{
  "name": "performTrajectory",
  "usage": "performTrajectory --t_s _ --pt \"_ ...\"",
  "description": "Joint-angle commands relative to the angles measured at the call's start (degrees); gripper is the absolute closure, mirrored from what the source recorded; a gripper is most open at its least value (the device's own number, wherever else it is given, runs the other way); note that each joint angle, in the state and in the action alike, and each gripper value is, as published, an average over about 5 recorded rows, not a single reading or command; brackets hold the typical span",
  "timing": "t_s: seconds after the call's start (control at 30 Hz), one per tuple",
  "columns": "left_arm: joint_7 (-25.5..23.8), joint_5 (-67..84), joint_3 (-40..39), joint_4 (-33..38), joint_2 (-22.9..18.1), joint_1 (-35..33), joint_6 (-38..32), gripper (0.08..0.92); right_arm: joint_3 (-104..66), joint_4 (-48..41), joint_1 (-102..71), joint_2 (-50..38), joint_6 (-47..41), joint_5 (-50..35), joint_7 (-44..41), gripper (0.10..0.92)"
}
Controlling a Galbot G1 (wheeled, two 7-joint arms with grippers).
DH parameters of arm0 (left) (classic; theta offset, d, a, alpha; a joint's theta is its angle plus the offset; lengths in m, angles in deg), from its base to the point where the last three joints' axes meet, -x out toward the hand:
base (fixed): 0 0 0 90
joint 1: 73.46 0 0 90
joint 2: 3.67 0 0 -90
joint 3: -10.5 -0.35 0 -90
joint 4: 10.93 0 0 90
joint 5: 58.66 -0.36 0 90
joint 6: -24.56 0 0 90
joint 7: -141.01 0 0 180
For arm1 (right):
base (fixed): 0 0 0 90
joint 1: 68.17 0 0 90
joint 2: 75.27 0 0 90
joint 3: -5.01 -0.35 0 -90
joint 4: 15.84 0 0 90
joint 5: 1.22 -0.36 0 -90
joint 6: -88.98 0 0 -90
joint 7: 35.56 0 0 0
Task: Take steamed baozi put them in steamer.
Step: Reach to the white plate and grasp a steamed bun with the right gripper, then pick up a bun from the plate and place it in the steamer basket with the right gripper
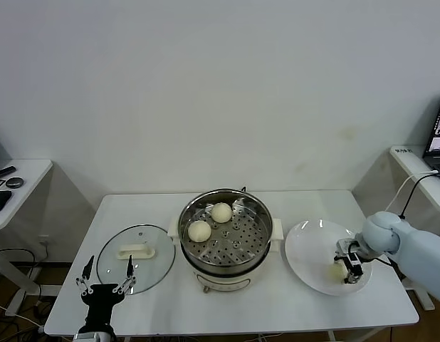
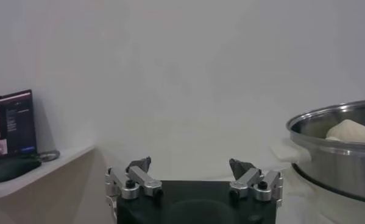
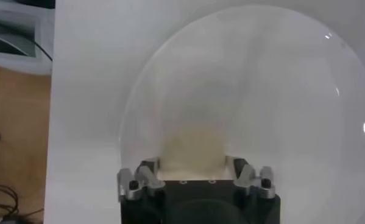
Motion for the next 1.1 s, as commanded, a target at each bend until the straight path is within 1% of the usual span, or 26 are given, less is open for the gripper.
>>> performTrajectory --t_s 0.03,0.1,0.17,0.33,0.47,0.57,0.67,0.8,0.97,1.1 --pt "0.0 0.1 0.1 0.2 0.0 0.0 0.0 0.177 -0.6 0.3 0.6 -0.3 -0.3 -1.3 -0.4 0.469" --pt "0.0 0.1 0.1 0.2 0.0 0.0 0.0 0.177 0.9 1.7 3.6 -1.5 -0.3 -2.9 -0.9 0.512" --pt "0.0 0.2 0.0 0.2 0.1 0.1 0.1 0.177 3.9 2.9 8.5 -2.7 -0.2 -4.9 -1.5 0.529" --pt "0.0 0.8 -0.3 0.0 0.3 0.7 0.3 0.177 8.7 4.8 22.2 -3.7 0.2 -10.8 -3.4 0.520" --pt "-0.1 1.5 -0.5 0.0 0.6 0.8 0.4 0.177 12.5 6.0 33.3 -1.3 0.5 -16.5 -4.8 0.516" --pt "-0.1 1.8 -0.4 0.1 0.9 0.8 0.4 0.177 17.3 7.2 42.6 3.0 0.9 -21.1 -5.7 0.513" --pt "-0.1 2.0 -0.3 0.1 1.0 0.8 0.4 0.177 23.3 8.6 51.0 8.7 2.2 -25.6 -4.8 0.512" --pt "0.0 2.0 -0.5 0.2 0.8 0.9 0.4 0.177 29.4 10.9 55.5 16.7 4.9 -30.0 -1.8 0.509" --pt "0.0 1.9 -0.5 0.4 0.4 1.0 0.4 0.177 33.4 11.2 55.2 24.9 10.2 -29.2 0.9 0.508" --pt "0.0 2.1 -0.2 0.6 0.4 1.0 0.5 0.177 35.7 9.0 52.8 30.5 17.8 -24.8 2.1 0.508"
